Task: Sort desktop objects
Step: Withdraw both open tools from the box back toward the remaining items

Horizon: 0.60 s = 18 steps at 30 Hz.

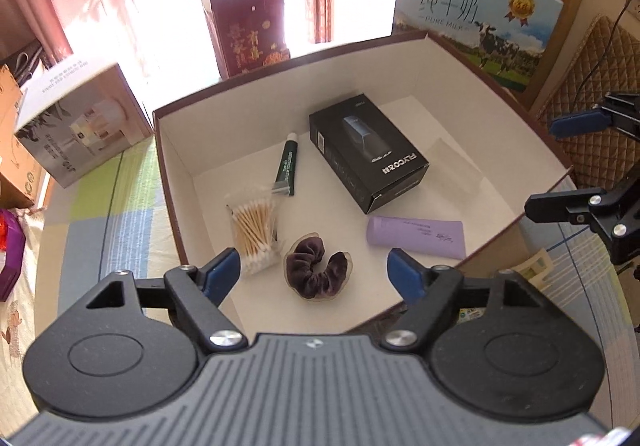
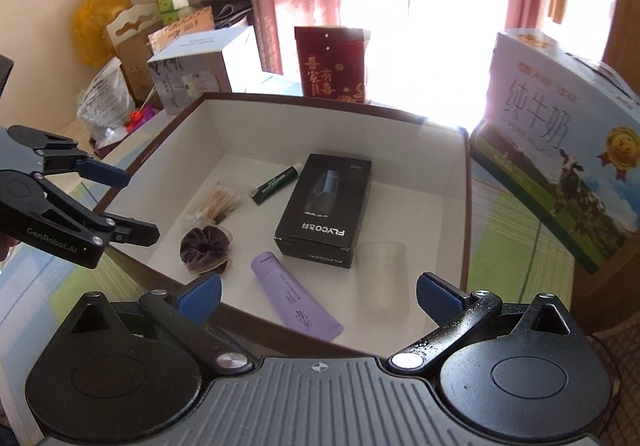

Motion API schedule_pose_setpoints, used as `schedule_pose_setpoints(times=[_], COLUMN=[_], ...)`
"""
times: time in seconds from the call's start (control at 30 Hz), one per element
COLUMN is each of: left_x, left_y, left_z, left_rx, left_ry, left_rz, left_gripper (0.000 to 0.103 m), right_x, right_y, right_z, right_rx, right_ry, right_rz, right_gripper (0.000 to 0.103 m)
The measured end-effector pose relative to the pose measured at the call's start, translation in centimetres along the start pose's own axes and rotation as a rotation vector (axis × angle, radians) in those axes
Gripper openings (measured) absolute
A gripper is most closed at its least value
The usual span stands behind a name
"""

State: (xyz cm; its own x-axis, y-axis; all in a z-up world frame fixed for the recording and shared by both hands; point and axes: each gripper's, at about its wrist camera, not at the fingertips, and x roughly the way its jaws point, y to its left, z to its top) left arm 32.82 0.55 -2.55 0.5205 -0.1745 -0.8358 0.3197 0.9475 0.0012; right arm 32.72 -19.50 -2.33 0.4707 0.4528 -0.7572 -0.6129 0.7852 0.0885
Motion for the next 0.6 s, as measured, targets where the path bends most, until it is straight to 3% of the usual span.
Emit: schedule_pose_setpoints(times=[0.43,0.6], left_x=[-5.1,-7.2], left_y=[-0.6,-1.1], left_z=[-2.4,-4.3], left_rx=[-0.033,-0.011], left_ry=[-0.078,-0.143], left_rz=[-0.018,0.016], left_gripper=[0.082,0.083], right_x=[-4.7,-6.6], right_y=[3.1,4.5], right_z=[-2.5,-4.1], right_rx=[0.036,0.058], right_ry=[-0.087,-0.122], right_rz=[0.011,0.011], right_gripper=[0.101,0.101])
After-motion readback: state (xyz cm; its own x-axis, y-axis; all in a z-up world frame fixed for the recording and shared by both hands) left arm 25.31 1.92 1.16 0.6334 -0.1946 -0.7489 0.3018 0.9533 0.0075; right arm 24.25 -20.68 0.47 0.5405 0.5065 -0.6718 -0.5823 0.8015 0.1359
